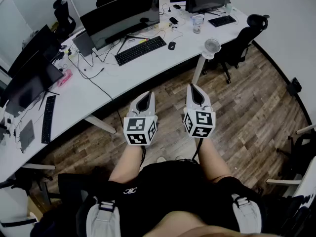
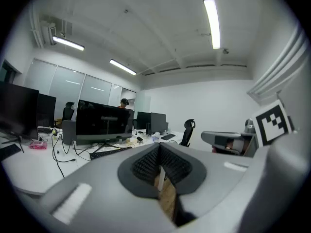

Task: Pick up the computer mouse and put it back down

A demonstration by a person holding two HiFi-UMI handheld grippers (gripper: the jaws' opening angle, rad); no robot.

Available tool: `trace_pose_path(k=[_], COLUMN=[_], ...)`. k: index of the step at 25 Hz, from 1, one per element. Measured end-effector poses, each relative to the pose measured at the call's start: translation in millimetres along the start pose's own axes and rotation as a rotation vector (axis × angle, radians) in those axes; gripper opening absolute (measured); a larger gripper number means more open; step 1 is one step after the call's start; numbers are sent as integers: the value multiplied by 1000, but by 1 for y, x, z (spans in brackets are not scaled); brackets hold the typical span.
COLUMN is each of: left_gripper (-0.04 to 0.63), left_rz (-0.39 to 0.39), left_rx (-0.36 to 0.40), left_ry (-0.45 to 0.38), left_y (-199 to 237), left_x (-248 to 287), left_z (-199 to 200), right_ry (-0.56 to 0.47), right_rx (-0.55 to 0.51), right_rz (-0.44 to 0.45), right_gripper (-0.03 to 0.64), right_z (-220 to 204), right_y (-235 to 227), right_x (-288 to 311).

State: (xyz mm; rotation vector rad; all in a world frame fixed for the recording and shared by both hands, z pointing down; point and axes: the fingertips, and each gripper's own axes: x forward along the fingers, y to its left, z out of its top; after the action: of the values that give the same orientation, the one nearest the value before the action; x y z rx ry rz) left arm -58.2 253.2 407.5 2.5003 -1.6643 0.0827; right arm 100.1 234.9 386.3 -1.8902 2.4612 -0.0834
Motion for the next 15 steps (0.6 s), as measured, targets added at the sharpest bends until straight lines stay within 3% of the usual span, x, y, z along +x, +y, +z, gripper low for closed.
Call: trace_pose_path(k=[15], left_gripper=[54], left_rz=[-31], left_rx=[-13], left_ry=[-16], left_y=[16], left_x=[-18], left_z=[1], right_ry=[-20], right_rx=[-18], right_rz=[-40], right_gripper=[5], right_z=[0], right_y=[25], right_x=[-9])
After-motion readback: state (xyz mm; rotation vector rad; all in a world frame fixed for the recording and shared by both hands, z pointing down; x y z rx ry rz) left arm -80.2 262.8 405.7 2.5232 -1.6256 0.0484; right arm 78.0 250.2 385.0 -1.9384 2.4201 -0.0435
